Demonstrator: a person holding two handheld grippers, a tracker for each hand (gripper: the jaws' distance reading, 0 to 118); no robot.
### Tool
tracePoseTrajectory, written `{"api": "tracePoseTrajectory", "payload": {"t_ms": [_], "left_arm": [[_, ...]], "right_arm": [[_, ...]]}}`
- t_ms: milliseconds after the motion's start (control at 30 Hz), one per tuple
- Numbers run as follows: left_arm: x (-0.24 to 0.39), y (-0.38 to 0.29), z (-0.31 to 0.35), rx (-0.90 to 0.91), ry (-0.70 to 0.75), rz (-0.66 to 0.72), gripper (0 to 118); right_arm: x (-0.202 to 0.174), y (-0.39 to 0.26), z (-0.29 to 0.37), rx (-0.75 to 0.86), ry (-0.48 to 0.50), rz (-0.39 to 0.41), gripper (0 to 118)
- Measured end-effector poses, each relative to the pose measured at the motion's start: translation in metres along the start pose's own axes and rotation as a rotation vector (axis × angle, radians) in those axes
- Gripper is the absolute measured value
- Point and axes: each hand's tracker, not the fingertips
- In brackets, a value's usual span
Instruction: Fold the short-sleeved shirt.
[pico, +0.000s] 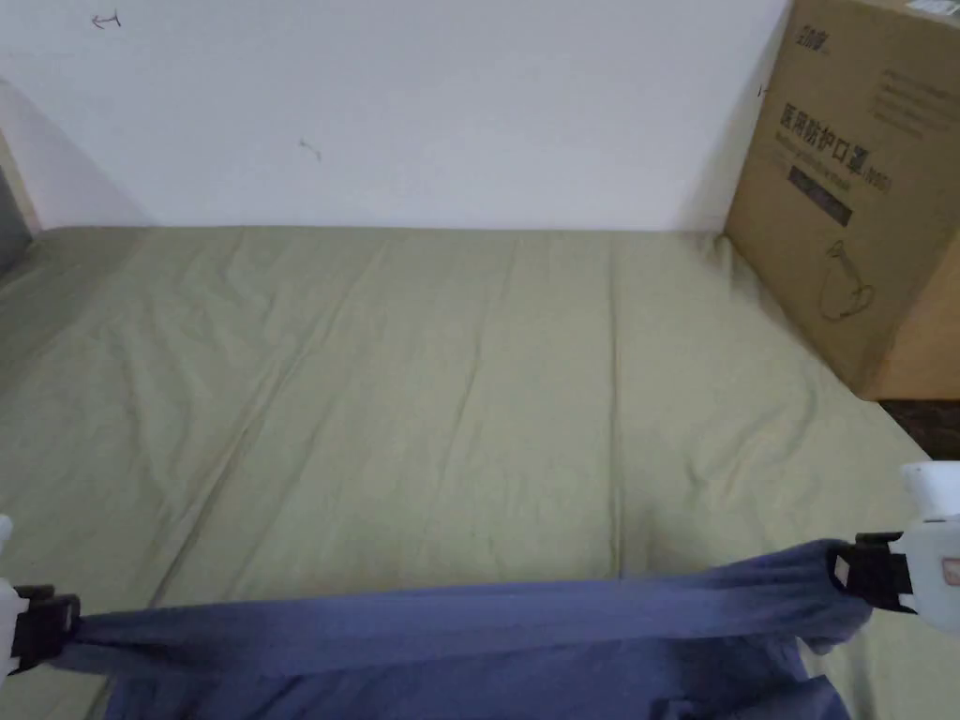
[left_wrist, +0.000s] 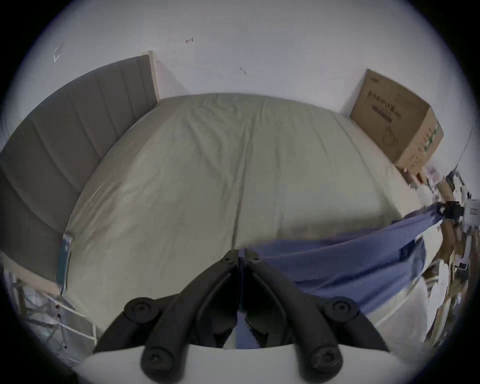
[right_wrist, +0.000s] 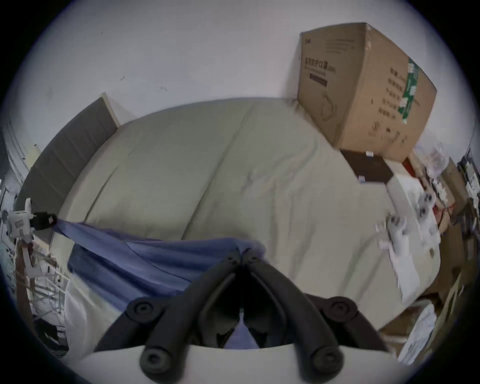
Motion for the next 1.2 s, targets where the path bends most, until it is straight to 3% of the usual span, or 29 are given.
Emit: {"api": "tracePoseTrajectory", "payload": {"t_ms": [200, 333, 367, 400, 433, 467, 500, 533, 633, 700, 733, 767, 800, 833, 900, 1067, 1133, 1167, 1200], "left_arm": [[-0.013, -0.086, -0.015, -0.156, -0.015, 0.073, 2], [-0.017, -0.112, -0.023, -0.155, -0.012, 0.105, 5], [-0.015, -0.113, -0.023, -0.144, -0.007, 0.112, 12], [-0.014, -0.112, -0.022, -0.138, 0.023, 0.120, 30], [-0.014, -0.111, -0.022, -0.142, 0.050, 0.113, 59], [-0.014, -0.111, -0.020, -0.142, 0.070, 0.099, 76], [-0.018, -0.110, -0.022, -0.121, 0.079, 0.096, 88], [-0.019, -0.108, -0.019, -0.115, 0.085, 0.100, 95], [-0.022, -0.098, -0.001, -0.055, 0.034, 0.162, 95], [-0.022, -0.091, 0.010, -0.016, -0.007, 0.213, 93], [-0.021, -0.088, 0.013, -0.006, -0.037, 0.225, 85], [-0.014, -0.085, 0.021, 0.012, -0.076, 0.237, 65], [-0.013, -0.084, 0.024, 0.023, -0.110, 0.247, 32], [-0.011, -0.082, 0.024, 0.024, -0.149, 0.250, 0], [-0.007, -0.084, 0.018, 0.032, -0.137, 0.273, 0], [-0.011, -0.100, 0.009, 0.007, -0.157, 0.306, 0], [-0.025, -0.105, 0.009, 0.031, -0.178, 0.386, 2], [-0.036, -0.108, 0.008, 0.035, -0.208, 0.418, 15], [-0.043, -0.109, 0.006, 0.027, -0.226, 0.443, 42]], "right_arm": [[-0.004, -0.093, -0.014, -0.149, 0.004, -0.057, 0], [0.000, -0.125, -0.027, -0.178, -0.002, -0.083, 0], [-0.001, -0.129, -0.029, -0.178, -0.004, -0.091, 0], [-0.004, -0.132, -0.028, -0.170, -0.009, -0.091, 3], [-0.007, -0.132, -0.024, -0.153, -0.015, -0.088, 28], [-0.010, -0.132, -0.021, -0.148, -0.019, -0.078, 55], [-0.013, -0.130, -0.019, -0.146, -0.028, -0.064, 68], [-0.016, -0.129, -0.016, -0.137, -0.048, -0.041, 68], [-0.027, -0.115, 0.000, -0.090, -0.094, -0.009, 68], [-0.034, -0.101, 0.011, -0.022, -0.059, -0.009, 67], [-0.039, -0.094, 0.014, -0.002, -0.039, -0.018, 62], [-0.046, -0.086, 0.017, 0.025, -0.016, -0.023, 49], [-0.054, -0.081, 0.018, 0.052, 0.003, -0.017, 18], [-0.061, -0.076, 0.018, 0.081, 0.020, -0.010, 0], [-0.083, -0.073, 0.015, 0.152, -0.020, -0.018, 0], [-0.131, -0.072, -0.014, 0.082, 0.087, -0.036, 0], [-0.144, -0.073, -0.028, 0.059, 0.134, -0.001, 0], [-0.154, -0.073, -0.032, 0.045, 0.139, 0.020, 0], [-0.161, -0.072, -0.035, 0.044, 0.141, 0.020, 0]]}}
